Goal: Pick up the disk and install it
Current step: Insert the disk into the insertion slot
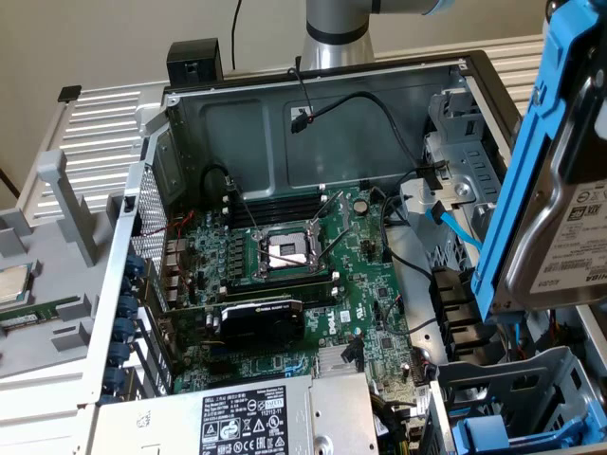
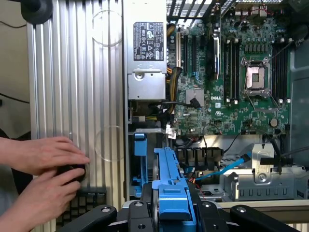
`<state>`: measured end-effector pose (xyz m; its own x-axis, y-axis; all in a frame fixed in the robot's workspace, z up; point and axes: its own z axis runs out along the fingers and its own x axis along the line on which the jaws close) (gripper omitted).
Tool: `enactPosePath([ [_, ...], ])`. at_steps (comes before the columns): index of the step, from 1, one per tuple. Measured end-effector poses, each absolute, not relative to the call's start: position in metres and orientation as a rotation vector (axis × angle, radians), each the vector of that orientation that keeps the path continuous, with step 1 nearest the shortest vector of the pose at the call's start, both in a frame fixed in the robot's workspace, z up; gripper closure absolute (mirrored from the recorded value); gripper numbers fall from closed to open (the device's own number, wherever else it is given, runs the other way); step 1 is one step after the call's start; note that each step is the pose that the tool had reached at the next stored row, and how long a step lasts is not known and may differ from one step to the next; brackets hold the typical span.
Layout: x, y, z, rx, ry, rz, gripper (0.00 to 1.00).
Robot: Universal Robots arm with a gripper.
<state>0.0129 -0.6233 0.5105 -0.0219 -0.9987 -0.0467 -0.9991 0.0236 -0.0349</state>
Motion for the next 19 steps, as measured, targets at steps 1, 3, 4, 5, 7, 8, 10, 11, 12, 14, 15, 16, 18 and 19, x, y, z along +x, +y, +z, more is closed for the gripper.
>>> enactPosePath([
  [1, 0.013, -0.623, 0.511, -2.156, 2.205, 0.012, 0.63],
  [3, 0.013, -0.623, 0.509, -2.155, 2.205, 0.012, 0.63],
  [4, 0.012, -0.624, 0.508, -2.155, 2.205, 0.012, 0.63],
  [5, 0.012, -0.624, 0.506, -2.155, 2.205, 0.012, 0.63],
  [7, 0.011, -0.624, 0.502, -2.155, 2.205, 0.011, 0.63],
  [8, 0.010, -0.624, 0.500, -2.157, 2.203, 0.012, 0.63],
  [10, 0.010, -0.625, 0.497, -2.165, 2.196, 0.012, 0.63],
  [11, 0.010, -0.626, 0.496, -2.169, 2.192, 0.012, 0.63],
  [12, 0.010, -0.626, 0.494, -2.173, 2.188, 0.012, 0.63],
  [14, 0.010, -0.626, 0.493, -2.178, 2.183, 0.013, 0.63],
  [15, 0.010, -0.626, 0.492, -2.181, 2.180, 0.014, 0.63],
  [16, 0.010, -0.626, 0.491, -2.183, 2.177, 0.014, 0.63],
  [18, 0.010, -0.626, 0.490, -2.188, 2.173, 0.017, 0.63],
  [19, 0.010, -0.626, 0.490, -2.189, 2.173, 0.017, 0.63],
])
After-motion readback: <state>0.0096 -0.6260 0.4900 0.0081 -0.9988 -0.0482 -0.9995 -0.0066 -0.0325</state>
